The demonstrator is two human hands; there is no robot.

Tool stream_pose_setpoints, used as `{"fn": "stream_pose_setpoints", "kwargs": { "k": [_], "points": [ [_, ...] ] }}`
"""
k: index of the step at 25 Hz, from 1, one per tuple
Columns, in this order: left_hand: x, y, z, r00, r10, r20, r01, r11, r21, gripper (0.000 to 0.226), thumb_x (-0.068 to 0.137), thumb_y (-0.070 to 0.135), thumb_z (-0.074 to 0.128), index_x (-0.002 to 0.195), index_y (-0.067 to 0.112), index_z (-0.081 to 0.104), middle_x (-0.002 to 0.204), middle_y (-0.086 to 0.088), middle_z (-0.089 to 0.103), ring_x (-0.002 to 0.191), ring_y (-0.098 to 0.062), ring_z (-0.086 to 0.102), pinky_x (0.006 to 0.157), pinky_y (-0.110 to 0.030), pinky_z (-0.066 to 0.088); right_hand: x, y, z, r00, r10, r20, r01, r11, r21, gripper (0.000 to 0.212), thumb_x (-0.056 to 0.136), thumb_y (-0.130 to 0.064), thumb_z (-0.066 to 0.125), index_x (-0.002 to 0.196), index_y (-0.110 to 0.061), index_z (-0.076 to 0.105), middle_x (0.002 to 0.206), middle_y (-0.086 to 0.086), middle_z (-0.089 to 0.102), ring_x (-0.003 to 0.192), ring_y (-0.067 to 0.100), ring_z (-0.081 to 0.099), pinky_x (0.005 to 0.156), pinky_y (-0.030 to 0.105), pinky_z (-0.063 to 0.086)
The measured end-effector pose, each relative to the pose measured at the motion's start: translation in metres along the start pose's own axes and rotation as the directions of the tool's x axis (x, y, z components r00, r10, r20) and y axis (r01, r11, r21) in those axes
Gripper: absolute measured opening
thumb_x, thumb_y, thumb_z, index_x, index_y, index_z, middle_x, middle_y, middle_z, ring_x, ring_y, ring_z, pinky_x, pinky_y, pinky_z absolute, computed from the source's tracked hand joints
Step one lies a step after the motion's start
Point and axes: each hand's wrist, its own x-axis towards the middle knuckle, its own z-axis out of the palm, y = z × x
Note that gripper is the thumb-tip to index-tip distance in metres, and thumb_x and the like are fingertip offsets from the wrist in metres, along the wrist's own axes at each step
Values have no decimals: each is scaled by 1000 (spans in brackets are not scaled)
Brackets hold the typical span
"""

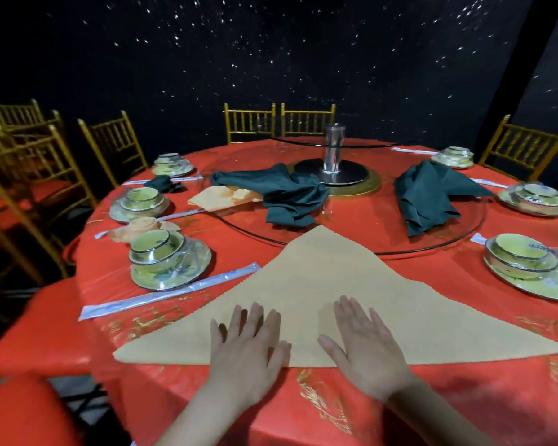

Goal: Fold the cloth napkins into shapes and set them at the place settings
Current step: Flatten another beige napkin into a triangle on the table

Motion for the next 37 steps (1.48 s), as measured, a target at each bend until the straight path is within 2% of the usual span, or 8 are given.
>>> {"fn": "stream_pose_setpoints", "kwargs": {
  "k": [8, 18, 21, 23, 25, 29, 32, 37],
  "points": [
    [-10, -41, 10, 1000, 21, 17, -21, 999, -37, 81, 69, 67, -9, 147, 44, -3, 158, 8, -8, 145, -17, -12, 114, -50, -3, 3, -15, 10, 999, 17, 49, -18, 999, 29, 128, 38, -78, -43, 149, -23, -13, 150, -12, -24, 130, -2, -28, 113, 27, -13],
    [-24, -104, -9, 992, -119, 34, 120, 993, -22, 96, 59, 87, -6, 146, 47, -2, 157, 11, -13, 144, -22, -16, 107, -64, -7, 6, -14, 10, 999, -25, 20, 24, 997, 75, 125, 40, -81, -39, 148, -24, -14, 147, -16, -24, 133, -3, -25, 114, 25, -11],
    [-20, -83, -14, 996, 77, -43, -80, 994, -70, 93, 69, 87, 10, 148, 40, 9, 156, 12, -8, 143, -14, -15, 111, -50, -12, 4, -2, 3, 997, -77, -16, 79, 964, 254, 116, 52, -91, -19, 149, -31, 5, 150, -20, -9, 135, -9, -16, 113, 18, -8],
    [-15, -64, -12, 954, 275, -120, -291, 946, -144, 80, 75, 84, 25, 142, 40, 31, 153, 16, 22, 142, -5, 13, 115, -37, 14, -3, 18, -2, 990, -114, -83, 133, 948, 290, 97, 60, -94, 1, 140, -41, 18, 146, -28, 2, 134, -16, -9, 113, 15, -2],
    [-10, -56, -3, 886, 388, -254, -430, 893, -135, 54, 81, 74, 41, 122, 41, 52, 121, 21, 54, 114, -3, 50, 90, -23, 45, -16, 42, -4, 979, -162, -122, 188, 953, 239, 82, 65, -93, 17, 131, -48, 33, 142, -32, 13, 133, -19, 6, 110, 10, 6],
    [-6, -62, 4, 820, 463, -337, -517, 852, -84, 28, 88, 55, 43, 95, 35, 61, 88, 20, 59, 81, -4, 58, 64, -16, 44, -33, 84, 9, 883, -274, -381, 324, 943, 74, 42, 90, -66, 37, 101, -34, 62, 112, -13, 65, 104, 6, 57, 88, 20, 38],
    [-4, -66, 3, 772, 523, -361, -545, 837, 46, 37, 97, 46, 33, 91, 31, 66, 82, 17, 64, 75, -7, 62, 54, -20, 49, -40, 89, 6, 778, -393, -490, 405, 910, -88, 32, 96, -42, 41, 85, -27, 68, 91, -13, 68, 88, 7, 60, 76, 22, 41],
    [-3, -76, -3, 881, 395, -261, -434, 894, -113, 26, 86, 45, 41, 96, 34, 61, 86, 17, 59, 83, -7, 59, 65, -23, 49, -50, 71, 12, 854, -251, -455, 329, 939, 99, 20, 88, -39, 48, 76, -28, 61, 77, -20, 58, 74, 2, 56, 66, 16, 39]
  ]
}}
